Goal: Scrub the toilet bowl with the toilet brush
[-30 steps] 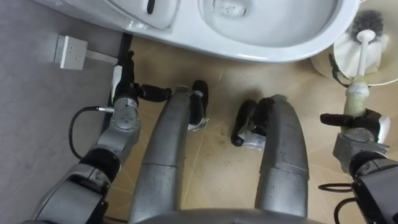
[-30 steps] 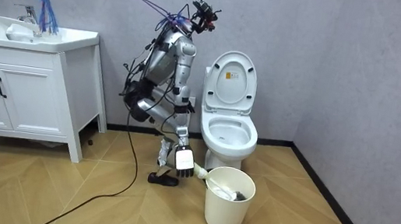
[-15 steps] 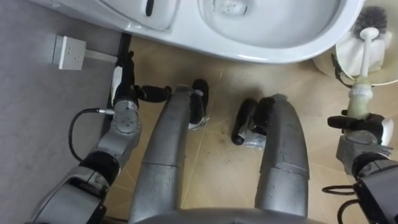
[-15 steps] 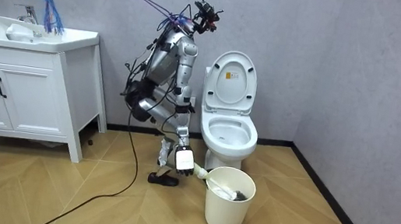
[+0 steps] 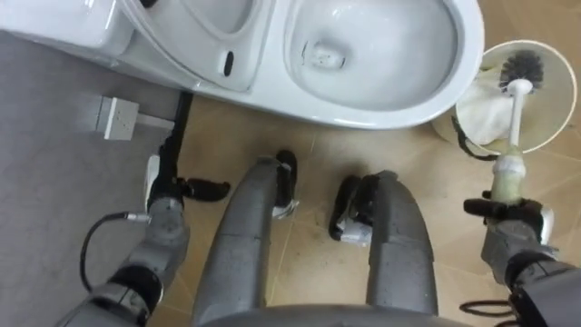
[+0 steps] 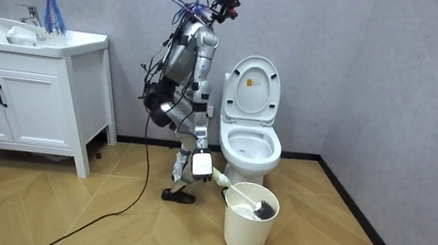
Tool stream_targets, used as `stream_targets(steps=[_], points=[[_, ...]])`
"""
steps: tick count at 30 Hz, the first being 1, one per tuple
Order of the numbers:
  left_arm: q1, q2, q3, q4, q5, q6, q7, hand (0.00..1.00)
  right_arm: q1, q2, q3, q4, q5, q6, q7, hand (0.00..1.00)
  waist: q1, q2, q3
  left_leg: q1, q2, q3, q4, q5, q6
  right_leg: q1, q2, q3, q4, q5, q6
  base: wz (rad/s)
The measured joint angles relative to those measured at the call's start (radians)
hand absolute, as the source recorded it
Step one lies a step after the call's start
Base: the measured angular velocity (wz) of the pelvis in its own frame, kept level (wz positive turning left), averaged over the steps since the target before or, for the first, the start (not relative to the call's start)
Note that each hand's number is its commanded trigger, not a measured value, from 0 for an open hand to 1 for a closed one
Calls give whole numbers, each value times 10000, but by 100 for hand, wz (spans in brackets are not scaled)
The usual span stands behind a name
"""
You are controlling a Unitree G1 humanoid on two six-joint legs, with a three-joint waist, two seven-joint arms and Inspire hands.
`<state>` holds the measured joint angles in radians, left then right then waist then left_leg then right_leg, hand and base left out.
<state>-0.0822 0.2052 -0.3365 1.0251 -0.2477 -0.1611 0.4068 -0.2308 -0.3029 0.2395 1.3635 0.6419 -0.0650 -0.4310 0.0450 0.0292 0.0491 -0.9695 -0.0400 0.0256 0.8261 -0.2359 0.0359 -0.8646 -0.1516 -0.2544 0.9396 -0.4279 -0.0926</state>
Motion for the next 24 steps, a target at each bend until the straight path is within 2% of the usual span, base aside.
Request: stream_targets(steps=[1, 3, 6, 9, 15, 16, 17, 20, 21, 22, 24], points=[[242, -2, 242, 87, -1, 1, -41, 0, 199, 82, -220, -8, 7, 0, 38, 100, -1, -7, -81, 377, 67, -3, -277, 12, 18, 407, 46, -43, -366, 76, 47, -5], [463, 3, 582, 209, 7, -3, -49, 0, 398, 184, -474, -14, 3, 3, 67, 100, -26, 20, -152, 879, 89, -19, -641, 31, 54, 980, 128, -98, -903, 208, 130, -6], [556, 20, 912, 605, -23, -5, -64, 0, 676, 361, -785, -12, 88, -2, 76, 100, -131, 19, -177, 1792, 46, -43, -1197, 52, 125, 1973, 167, -183, -1627, 317, 288, 5], [627, 33, 1417, 964, -49, -8, -225, 0, 1051, 432, -1362, -34, 148, -1, 149, 100, -120, -91, -263, 2662, -73, -42, -1725, 84, 187, 2847, 142, -208, -2175, 376, 428, 7], [1590, 87, 2607, 1196, 19, 21, -478, 0, 1883, 441, -1972, -136, 73, 2, 412, 100, -120, -312, -370, 4514, -86, -83, -2617, 46, 235, 4808, 324, -222, -3407, 547, 655, -1], [1813, 91, 2758, 1204, 36, 33, -496, 0, 2027, 446, -2082, -156, -113, 17, 406, 100, -107, -390, -414, 4821, -86, -59, -2800, 46, 235, 5113, 349, -200, -3608, 579, 674, 0], [1955, 84, 2884, 1191, 54, 36, -532, 0, 2108, 447, -2196, -208, -245, 24, 409, 100, -80, -422, -432, 4963, -84, -35, -2879, 46, 234, 5260, 367, -194, -3706, 594, 691, -5], [2598, 91, 3641, 1212, 67, 116, -706, 0, 2499, 451, -2639, -548, -1013, 30, 389, 100, -95, -577, -399, 5861, -83, -36, -3410, 58, 224, 6100, 428, -232, -4335, 717, 737, -5], [2881, 101, 3814, 1201, 178, 122, -709, 0, 2701, 450, -2642, -582, -1278, 15, 360, 100, -90, -658, -443, 6217, -75, -47, -3633, 69, 211, 6483, 494, -229, -4687, 798, 764, 0], [3119, 81, 4000, 1201, 312, 122, -757, 0, 2923, 450, -2674, -706, -1619, 16, 311, 100, -59, -729, -432, 6528, -70, -63, -3797, 68, 209, 6868, 543, -261, -4992, 875, 788, 0], [3423, 59, 4190, 1209, 456, 122, -863, 0, 3159, 453, -2796, -971, -2058, 8, 273, 100, -20, -741, -461, 6808, -71, -114, -3923, 58, 209, 7270, 588, -377, -5369, 962, 805, 7]])
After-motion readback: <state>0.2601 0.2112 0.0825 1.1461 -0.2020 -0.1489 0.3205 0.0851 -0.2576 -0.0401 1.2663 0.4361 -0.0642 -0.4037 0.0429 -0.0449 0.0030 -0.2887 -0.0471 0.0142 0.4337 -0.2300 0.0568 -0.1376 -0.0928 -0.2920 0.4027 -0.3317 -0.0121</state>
